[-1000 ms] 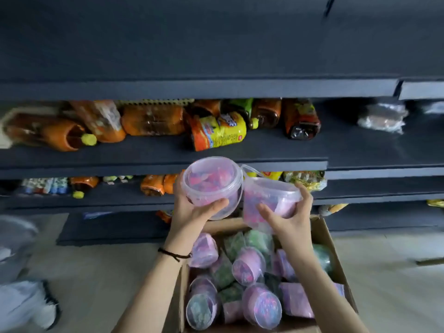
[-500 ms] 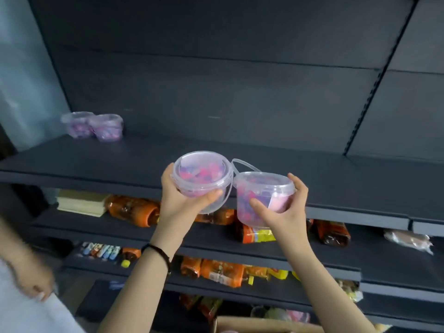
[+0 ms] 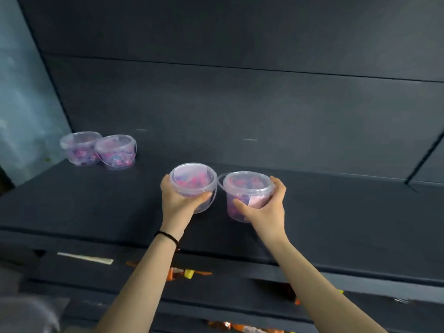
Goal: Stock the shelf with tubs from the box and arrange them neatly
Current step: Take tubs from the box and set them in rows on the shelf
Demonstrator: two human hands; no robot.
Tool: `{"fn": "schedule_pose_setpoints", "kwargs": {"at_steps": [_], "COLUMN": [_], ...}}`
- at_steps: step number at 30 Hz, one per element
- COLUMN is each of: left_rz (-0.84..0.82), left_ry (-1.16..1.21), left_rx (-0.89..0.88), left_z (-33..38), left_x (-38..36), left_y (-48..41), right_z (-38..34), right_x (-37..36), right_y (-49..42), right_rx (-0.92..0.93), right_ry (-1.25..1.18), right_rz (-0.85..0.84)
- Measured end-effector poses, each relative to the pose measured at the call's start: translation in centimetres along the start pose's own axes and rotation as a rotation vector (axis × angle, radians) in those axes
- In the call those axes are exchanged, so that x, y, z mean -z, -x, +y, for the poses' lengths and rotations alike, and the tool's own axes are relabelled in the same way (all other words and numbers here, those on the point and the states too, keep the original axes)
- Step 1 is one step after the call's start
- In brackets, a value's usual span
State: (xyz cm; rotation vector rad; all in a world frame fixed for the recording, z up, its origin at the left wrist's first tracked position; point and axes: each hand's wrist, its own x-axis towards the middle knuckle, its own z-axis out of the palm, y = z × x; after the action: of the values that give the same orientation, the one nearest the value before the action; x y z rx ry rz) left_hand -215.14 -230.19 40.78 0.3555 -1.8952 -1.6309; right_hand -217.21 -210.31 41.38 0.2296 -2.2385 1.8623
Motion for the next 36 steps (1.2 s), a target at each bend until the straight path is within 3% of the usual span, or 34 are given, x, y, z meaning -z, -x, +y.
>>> {"fn": "schedule_pose_setpoints", "kwargs": {"at_steps": [8, 19, 31, 36], "left_rz": [0.016, 0.133, 0.049, 0.134], "left_ry": [-0.077, -0.017, -0.185, -0.203], "left_rx": [0.048, 0.147, 0.201, 0.192], "left_z": [-4.1, -7.3, -6.1, -4.6], "left_x": [6.2, 7.2, 7.2, 8.3], "left_y": [-9.1, -16.4, -17.6, -14.1], "right_z": [0.4, 1.1, 0.6, 0.4], "right_x": [-10.5, -20.5, -21.4, -18.4], "right_y": [-4.3, -9.6, -11.1, -9.3], "right_rx": [0.009, -0.039, -0.112, -0.123], "right_ry": [-0.028, 0.033, 0.164, 0.073], "right_rz": [-0.095, -0.082, -0.08, -0.118]}}
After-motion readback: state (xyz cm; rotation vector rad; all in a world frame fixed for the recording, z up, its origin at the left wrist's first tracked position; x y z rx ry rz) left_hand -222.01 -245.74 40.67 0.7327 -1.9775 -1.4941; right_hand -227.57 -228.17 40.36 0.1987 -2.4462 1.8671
